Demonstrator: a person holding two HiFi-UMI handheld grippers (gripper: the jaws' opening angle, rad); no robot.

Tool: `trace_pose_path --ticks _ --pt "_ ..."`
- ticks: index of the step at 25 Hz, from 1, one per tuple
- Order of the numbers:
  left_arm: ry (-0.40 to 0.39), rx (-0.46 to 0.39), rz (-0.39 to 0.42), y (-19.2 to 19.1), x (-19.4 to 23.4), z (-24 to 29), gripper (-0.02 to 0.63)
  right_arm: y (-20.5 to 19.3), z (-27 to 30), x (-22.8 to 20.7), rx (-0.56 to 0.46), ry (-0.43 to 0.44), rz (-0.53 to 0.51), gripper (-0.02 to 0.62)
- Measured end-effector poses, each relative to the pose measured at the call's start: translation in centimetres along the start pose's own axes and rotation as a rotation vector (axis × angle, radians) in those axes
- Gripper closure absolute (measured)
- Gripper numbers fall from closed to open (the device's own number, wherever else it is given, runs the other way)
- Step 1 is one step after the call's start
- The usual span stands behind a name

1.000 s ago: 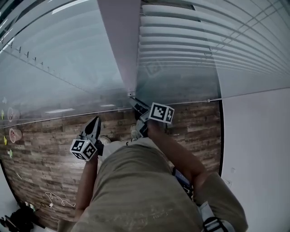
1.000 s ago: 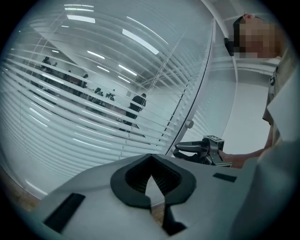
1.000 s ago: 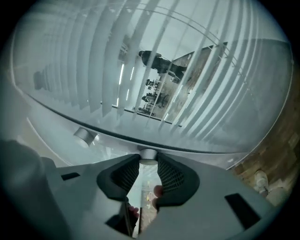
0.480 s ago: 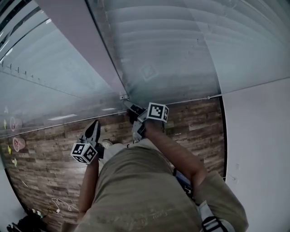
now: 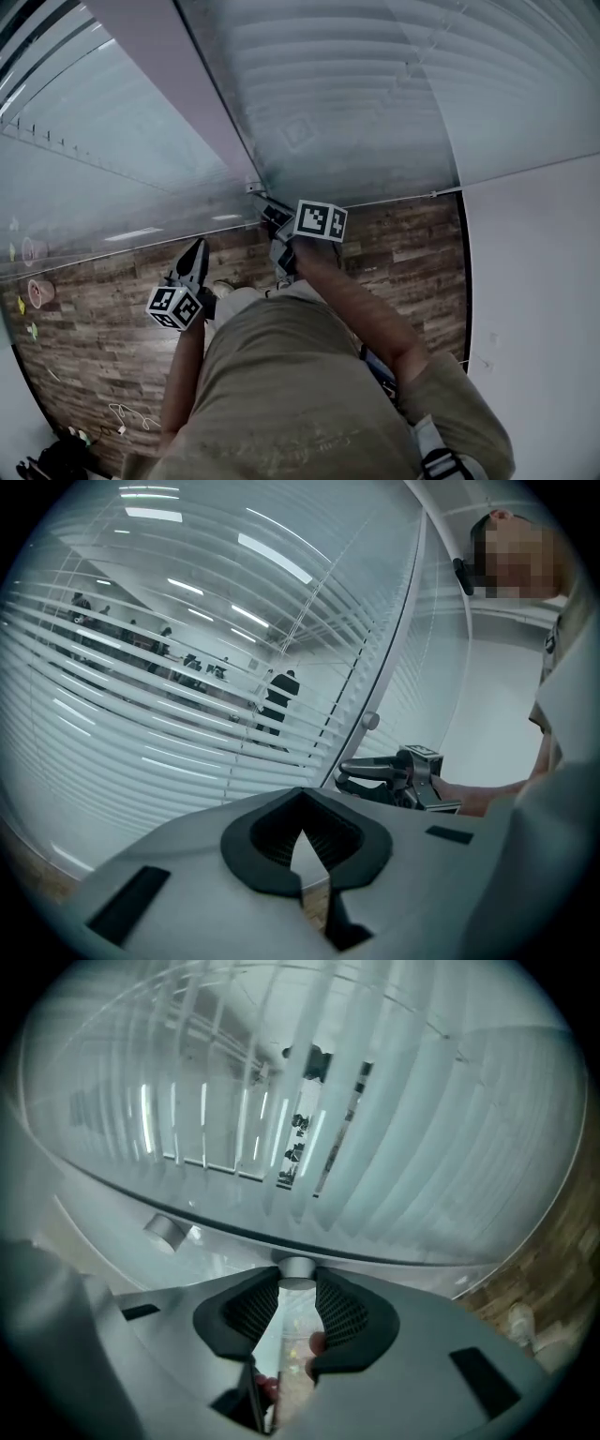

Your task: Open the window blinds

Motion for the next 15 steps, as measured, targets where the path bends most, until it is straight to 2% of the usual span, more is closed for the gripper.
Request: trace_pose_path --ticks 1,4,6,11,15 --pt "-0.002 0.002 0.000 -0.3 0.0 0.0 0.594 -0.1 0.0 -0.1 0.005 -0.085 -0.065 0.466" --pt "-0.009 0.005 -0.002 -0.4 0.2 -0.5 0.594 -0.5 0.5 0.6 0.033 -0.415 -0.279 0.468" --pt "-0.016 0.006 0.000 -0.2 0.0 -0.7 0.594 -0.6 0.8 1.2 0.033 -0.579 -0.390 0.468" --pt "-0.034 0.013 0.015 -1.1 -0.8 -0.3 0.594 -1.1 0.3 0.7 0.015 -0.790 -0.583 0.466" --pt "-0.051 0.030 0.026 -0.5 -1.0 -1.0 0.594 -1.2 0.6 1.9 0.013 -0.955 -0.766 0.466"
Point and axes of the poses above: the fingertips, and each gripper's own axes: z forward along the fingers, x to its left, y out of its top, the point moved 1 cm from there along -z, backward along the fingers, and after that the axes turned 15 degrees about x, right-handed, at the moved point
